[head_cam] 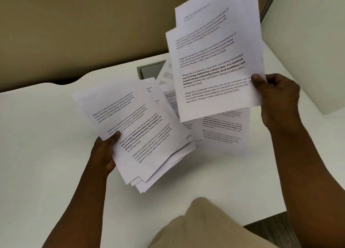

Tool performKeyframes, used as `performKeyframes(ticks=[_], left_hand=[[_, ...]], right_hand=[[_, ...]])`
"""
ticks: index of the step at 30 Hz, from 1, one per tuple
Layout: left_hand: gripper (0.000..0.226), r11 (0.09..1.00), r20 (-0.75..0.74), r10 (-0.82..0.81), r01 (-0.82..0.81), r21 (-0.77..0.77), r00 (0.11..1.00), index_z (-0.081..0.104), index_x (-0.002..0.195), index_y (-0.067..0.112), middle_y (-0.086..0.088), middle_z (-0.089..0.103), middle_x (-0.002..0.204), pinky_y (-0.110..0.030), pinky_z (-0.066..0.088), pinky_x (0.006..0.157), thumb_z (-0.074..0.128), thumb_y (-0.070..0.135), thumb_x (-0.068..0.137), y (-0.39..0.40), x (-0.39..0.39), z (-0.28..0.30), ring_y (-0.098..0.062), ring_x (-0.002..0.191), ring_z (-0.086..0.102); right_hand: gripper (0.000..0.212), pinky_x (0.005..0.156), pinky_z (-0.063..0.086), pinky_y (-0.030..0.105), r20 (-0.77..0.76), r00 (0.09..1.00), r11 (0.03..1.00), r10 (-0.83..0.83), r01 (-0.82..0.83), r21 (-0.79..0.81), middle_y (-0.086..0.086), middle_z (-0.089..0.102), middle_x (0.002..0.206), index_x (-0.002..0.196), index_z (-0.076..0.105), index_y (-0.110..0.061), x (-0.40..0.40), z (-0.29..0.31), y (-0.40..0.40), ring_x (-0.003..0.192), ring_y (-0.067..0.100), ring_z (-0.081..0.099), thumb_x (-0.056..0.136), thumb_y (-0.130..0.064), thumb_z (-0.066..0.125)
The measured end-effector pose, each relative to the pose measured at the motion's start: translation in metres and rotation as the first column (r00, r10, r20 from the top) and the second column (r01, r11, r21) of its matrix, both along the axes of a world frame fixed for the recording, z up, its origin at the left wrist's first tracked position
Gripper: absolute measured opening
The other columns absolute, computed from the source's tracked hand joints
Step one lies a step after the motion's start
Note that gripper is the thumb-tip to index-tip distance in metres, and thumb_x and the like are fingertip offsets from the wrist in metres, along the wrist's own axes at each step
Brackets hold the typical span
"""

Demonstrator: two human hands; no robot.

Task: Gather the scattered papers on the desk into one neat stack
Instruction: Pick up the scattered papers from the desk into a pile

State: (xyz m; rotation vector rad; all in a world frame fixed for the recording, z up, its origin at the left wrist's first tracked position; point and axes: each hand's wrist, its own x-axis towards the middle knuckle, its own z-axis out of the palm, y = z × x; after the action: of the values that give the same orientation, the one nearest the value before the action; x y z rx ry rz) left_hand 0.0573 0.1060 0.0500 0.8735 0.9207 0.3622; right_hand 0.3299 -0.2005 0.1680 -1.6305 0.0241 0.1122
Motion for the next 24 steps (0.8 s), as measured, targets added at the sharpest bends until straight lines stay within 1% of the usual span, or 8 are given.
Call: performKeyframes(ticks=[2,4,9,12,14,17,19,24], left_hand=[[0.043,1.0,0.003,-0.003,0.003,0.017,1.0,0.055,0.137,0.011,-0.012,0.065,0.13,-0.042,0.06,0.084,0.056,0.006,0.095,-0.003,0.004,0.003,-0.027,0.112,0.067],[0.036,0.999,0.01,-0.022,0.021,0.039,1.0,0.059,0.132,0.012,-0.013,0.066,0.129,-0.043,0.059,0.087,0.056,0.007,0.096,-0.005,0.007,0.006,-0.027,0.112,0.067],[0.038,0.999,0.058,-0.019,0.016,0.049,0.998,0.056,0.135,0.011,-0.012,0.066,0.13,-0.046,0.057,0.09,0.057,0.014,0.097,-0.008,0.016,0.01,-0.028,0.115,0.066],[0.037,0.999,0.002,0.019,-0.019,0.038,1.0,0.064,0.124,0.015,-0.012,0.067,0.127,-0.042,0.059,0.084,0.063,0.034,0.092,-0.01,0.022,0.013,-0.027,0.112,0.067],[0.053,0.999,-0.046,0.012,-0.01,0.037,0.999,0.064,0.126,0.017,-0.011,0.068,0.126,-0.04,0.058,0.084,0.064,0.052,0.086,-0.011,0.023,0.012,-0.027,0.112,0.067],[0.079,1.0,-0.028,-0.014,0.014,0.007,1.0,0.055,0.139,0.02,-0.012,0.063,0.134,-0.05,0.051,0.098,0.065,0.066,0.076,-0.01,0.021,0.012,-0.031,0.122,0.061],[0.078,0.999,0.028,-0.038,0.038,-0.022,0.999,0.051,0.142,0.02,-0.011,0.058,0.14,-0.055,0.044,0.106,0.068,0.06,0.079,-0.011,0.02,0.012,-0.032,0.128,0.056],[0.046,0.999,0.029,-0.032,0.032,-0.024,0.999,0.057,0.135,0.013,-0.013,0.066,0.129,-0.055,0.05,0.098,0.066,0.01,0.09,-0.018,0.018,0.004,-0.031,0.118,0.064]], right_hand=[[0.017,0.07,0.057,0.027,-0.131,0.987,0.98,0.096,-0.07,0.186,-0.002,0.073,0.074,0.075,0.065,-0.017,-0.008,-0.001,0.009,0.072,0.013,0.068,0.07,-0.026,0.078],[0.011,0.063,0.055,0.021,-0.237,0.956,0.957,0.171,-0.104,0.27,-0.005,0.073,0.07,0.077,0.061,-0.014,-0.017,-0.007,0.019,0.066,0.008,0.068,0.081,-0.016,0.071],[0.019,0.06,0.056,0.021,-0.372,0.893,0.949,0.252,-0.154,0.274,-0.003,0.071,0.072,0.074,0.054,-0.018,-0.039,-0.038,0.04,0.066,0.01,0.066,0.088,-0.011,0.066],[0.016,0.067,0.053,0.029,-0.417,0.854,0.944,0.312,-0.226,0.242,0.002,0.071,0.082,0.078,0.055,-0.017,-0.052,-0.06,0.049,0.076,0.018,0.065,0.087,-0.013,0.068],[0.013,0.069,0.05,0.032,-0.439,0.83,0.937,0.343,-0.273,0.217,0.003,0.072,0.082,0.081,0.057,-0.016,-0.061,-0.072,0.054,0.077,0.02,0.065,0.086,-0.013,0.069],[0.011,0.071,0.051,0.033,-0.46,0.803,0.925,0.379,-0.33,0.185,0.005,0.072,0.084,0.082,0.059,-0.015,-0.072,-0.082,0.058,0.076,0.02,0.065,0.087,-0.013,0.068],[0.01,0.074,0.052,0.033,-0.461,0.787,0.91,0.41,-0.39,0.144,0.006,0.072,0.086,0.083,0.06,-0.014,-0.077,-0.087,0.058,0.078,0.02,0.066,0.086,-0.015,0.07],[0.011,0.076,0.051,0.035,-0.442,0.744,0.834,0.501,-0.552,0.015,0.009,0.073,0.091,0.079,0.063,-0.017,-0.077,-0.1,0.051,0.083,0.022,0.066,0.084,-0.017,0.073]])
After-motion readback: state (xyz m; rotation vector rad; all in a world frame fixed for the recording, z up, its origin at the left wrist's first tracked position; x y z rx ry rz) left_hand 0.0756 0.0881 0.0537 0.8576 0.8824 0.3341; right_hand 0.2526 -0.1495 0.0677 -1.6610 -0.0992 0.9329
